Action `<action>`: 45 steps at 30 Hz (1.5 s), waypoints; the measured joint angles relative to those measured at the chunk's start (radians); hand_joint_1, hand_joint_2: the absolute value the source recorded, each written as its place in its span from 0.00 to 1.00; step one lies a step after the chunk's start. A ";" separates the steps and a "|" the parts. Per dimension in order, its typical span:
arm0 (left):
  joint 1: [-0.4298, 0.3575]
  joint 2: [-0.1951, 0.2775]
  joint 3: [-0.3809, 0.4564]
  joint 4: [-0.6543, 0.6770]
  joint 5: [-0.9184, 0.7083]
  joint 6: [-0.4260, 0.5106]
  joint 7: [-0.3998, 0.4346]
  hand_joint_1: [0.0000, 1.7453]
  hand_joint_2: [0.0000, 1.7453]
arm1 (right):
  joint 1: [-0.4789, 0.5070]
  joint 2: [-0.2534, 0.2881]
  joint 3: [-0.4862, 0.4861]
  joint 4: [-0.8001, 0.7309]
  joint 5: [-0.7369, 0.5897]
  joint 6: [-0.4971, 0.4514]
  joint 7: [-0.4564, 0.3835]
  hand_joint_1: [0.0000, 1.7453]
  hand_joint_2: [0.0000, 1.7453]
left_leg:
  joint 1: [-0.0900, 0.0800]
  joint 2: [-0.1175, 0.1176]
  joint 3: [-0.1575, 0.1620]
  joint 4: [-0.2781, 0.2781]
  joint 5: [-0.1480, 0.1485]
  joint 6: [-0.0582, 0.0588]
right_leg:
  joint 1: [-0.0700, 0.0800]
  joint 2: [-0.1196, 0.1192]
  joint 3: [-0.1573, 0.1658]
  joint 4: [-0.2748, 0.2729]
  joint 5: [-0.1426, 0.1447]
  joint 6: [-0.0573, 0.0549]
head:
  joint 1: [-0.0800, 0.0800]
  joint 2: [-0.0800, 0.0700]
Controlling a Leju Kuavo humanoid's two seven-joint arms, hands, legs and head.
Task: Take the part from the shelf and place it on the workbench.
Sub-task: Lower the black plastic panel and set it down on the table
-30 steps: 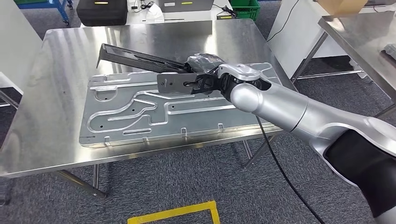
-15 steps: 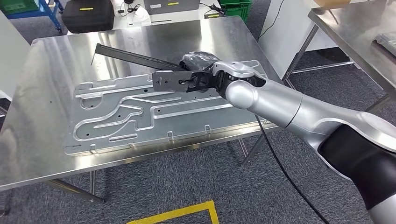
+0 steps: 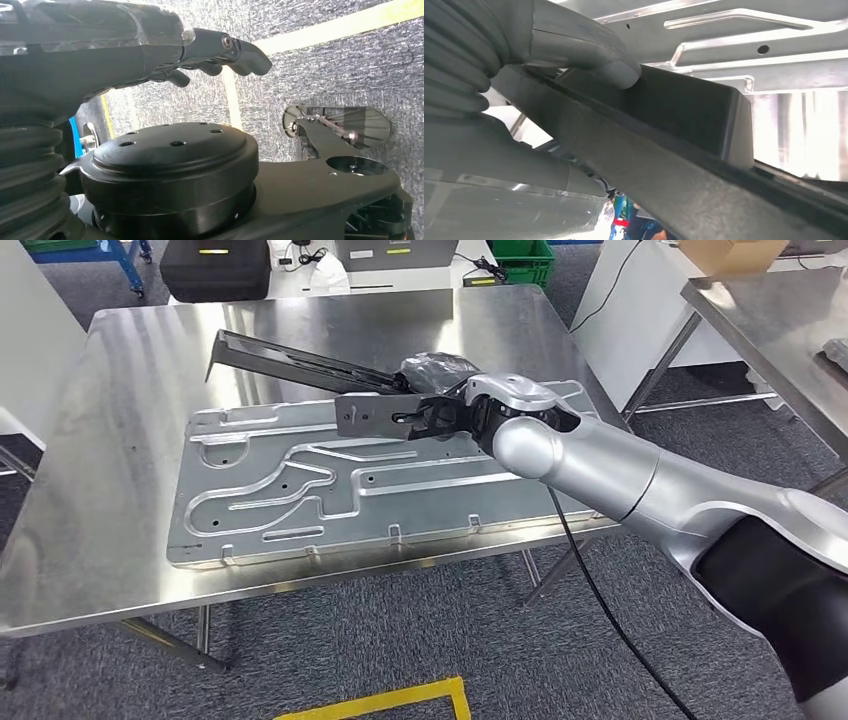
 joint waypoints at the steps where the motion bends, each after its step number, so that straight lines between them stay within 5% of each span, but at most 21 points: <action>1: 0.000 0.000 0.000 0.000 0.001 0.000 0.000 0.00 1.00 | -0.001 0.000 0.000 0.000 0.000 0.000 0.000 1.00 1.00 | -0.002 0.000 0.006 0.000 -0.004 -0.001 | 0.001 0.001 0.019 -0.052 0.041 -0.007 | 0.005 0.000; 4: 0.000 -0.003 0.000 0.000 0.001 0.000 0.001 0.00 1.00 | -0.007 -0.001 -0.002 0.000 0.000 0.000 0.000 1.00 1.00 | -0.003 -0.001 0.015 -0.003 -0.013 -0.008 | 0.011 0.003 0.089 -0.214 0.118 -0.032 | 0.008 0.000; 9: -0.001 -0.005 0.000 0.000 0.001 0.000 0.002 0.00 1.00 | -0.010 -0.003 -0.005 -0.004 0.000 0.000 0.000 1.00 1.00 | -0.005 -0.001 0.008 0.002 -0.028 -0.032 | 0.012 -0.002 0.127 -0.285 0.110 -0.048 | 0.004 0.000; 13: -0.003 -0.001 0.000 0.000 0.001 0.000 0.002 0.00 1.00 | -0.004 -0.005 -0.003 -0.005 -0.001 0.000 0.000 1.00 1.00 | -0.004 -0.005 -0.100 0.195 -0.100 -0.043 | 0.009 -0.007 0.149 -0.300 0.105 -0.053 | -0.023 0.000; 15: -0.006 0.000 0.000 0.000 0.002 0.000 0.002 0.00 1.00 | 0.003 -0.005 0.000 -0.006 -0.001 0.000 0.000 1.00 1.00 | -0.004 -0.004 -0.124 0.214 -0.070 -0.047 | 0.008 -0.005 0.155 -0.293 0.094 -0.051 | -0.032 0.000; 17: -0.006 0.000 0.000 0.000 0.002 0.000 0.002 0.00 1.00 | 0.005 -0.005 0.000 -0.006 -0.001 0.001 0.000 1.00 1.00 | -0.004 0.000 -0.090 0.120 0.006 -0.047 | 0.006 -0.003 0.161 -0.279 0.078 -0.045 | -0.040 0.000; 19: -0.003 0.000 0.000 0.000 0.002 0.000 0.002 0.00 1.00 | 0.003 -0.006 0.000 -0.005 0.000 0.001 0.000 1.00 1.00 | -0.005 0.004 -0.053 0.034 0.039 -0.040 | 0.007 0.001 0.158 -0.261 0.063 -0.034 | -0.046 0.000; 24: -0.002 -0.001 0.000 0.000 0.001 0.000 0.001 0.00 1.00 | 0.002 -0.008 -0.001 -0.005 0.000 0.002 0.000 1.00 1.00 | -0.003 -0.001 -0.034 0.003 0.021 -0.010 | 0.008 0.001 0.147 -0.237 0.043 -0.013 | -0.035 0.000; 28: -0.001 -0.001 0.000 0.000 0.001 0.000 0.002 0.00 1.00 | -0.001 -0.008 -0.001 -0.004 0.000 0.002 -0.001 1.00 1.00 | 0.002 0.002 -0.017 0.001 0.009 0.005 | -0.001 0.000 0.033 -0.023 -0.038 0.008 | -0.017 0.000; 29: -0.001 -0.001 0.000 0.000 0.001 0.000 0.002 0.00 1.00 | 0.001 -0.008 0.000 -0.002 0.000 0.002 -0.002 1.00 1.00 | 0.001 0.002 -0.012 0.001 0.005 0.005 | -0.003 0.000 0.006 0.014 -0.039 0.009 | -0.011 0.000; 31: 0.000 0.000 0.000 0.000 0.001 0.000 0.002 0.00 1.00 | 0.003 -0.007 0.000 0.000 0.000 0.003 -0.003 1.00 1.00 | 0.000 0.002 0.004 0.001 -0.006 0.003 | -0.004 0.001 0.002 -0.018 0.018 0.003 | 0.002 0.000; 34: -0.001 -0.002 0.000 0.000 0.001 0.000 0.002 0.00 1.00 | -0.002 -0.007 -0.001 0.002 0.000 0.002 -0.003 1.00 1.00 | -0.002 0.002 0.024 -0.002 -0.022 -0.004 | 0.003 0.004 0.073 -0.194 0.122 -0.018 | 0.008 0.000; 39: -0.001 -0.006 0.000 0.000 0.001 0.000 0.002 0.00 1.00 | -0.007 -0.006 -0.003 0.004 0.000 0.002 -0.004 1.00 1.00 | 0.002 0.004 0.028 -0.007 -0.036 -0.031 | 0.009 0.000 0.116 -0.271 0.108 -0.039 | 0.009 0.000; 41: -0.001 -0.005 0.000 0.000 0.001 0.000 0.002 0.00 1.00 | -0.010 -0.005 -0.003 0.004 0.000 0.002 -0.004 1.00 1.00 | 0.000 -0.001 -0.005 0.056 -0.066 -0.036 | 0.005 -0.005 0.135 -0.291 0.108 -0.043 | -0.003 0.000; 43: -0.002 -0.003 0.000 0.000 0.002 0.000 0.002 0.00 1.00 | -0.008 -0.004 -0.001 0.006 0.000 0.002 -0.005 1.00 1.00 | -0.001 -0.005 -0.075 0.169 -0.103 -0.040 | 0.006 -0.006 0.143 -0.292 0.101 -0.047 | -0.018 0.000; 45: -0.005 -0.001 0.000 0.000 0.003 0.001 0.002 0.00 1.00 | -0.001 -0.002 0.002 0.006 -0.001 0.002 -0.005 1.00 1.00 | -0.002 -0.005 -0.120 0.219 -0.091 -0.043 | 0.005 -0.005 0.151 -0.286 0.090 -0.047 | -0.028 0.000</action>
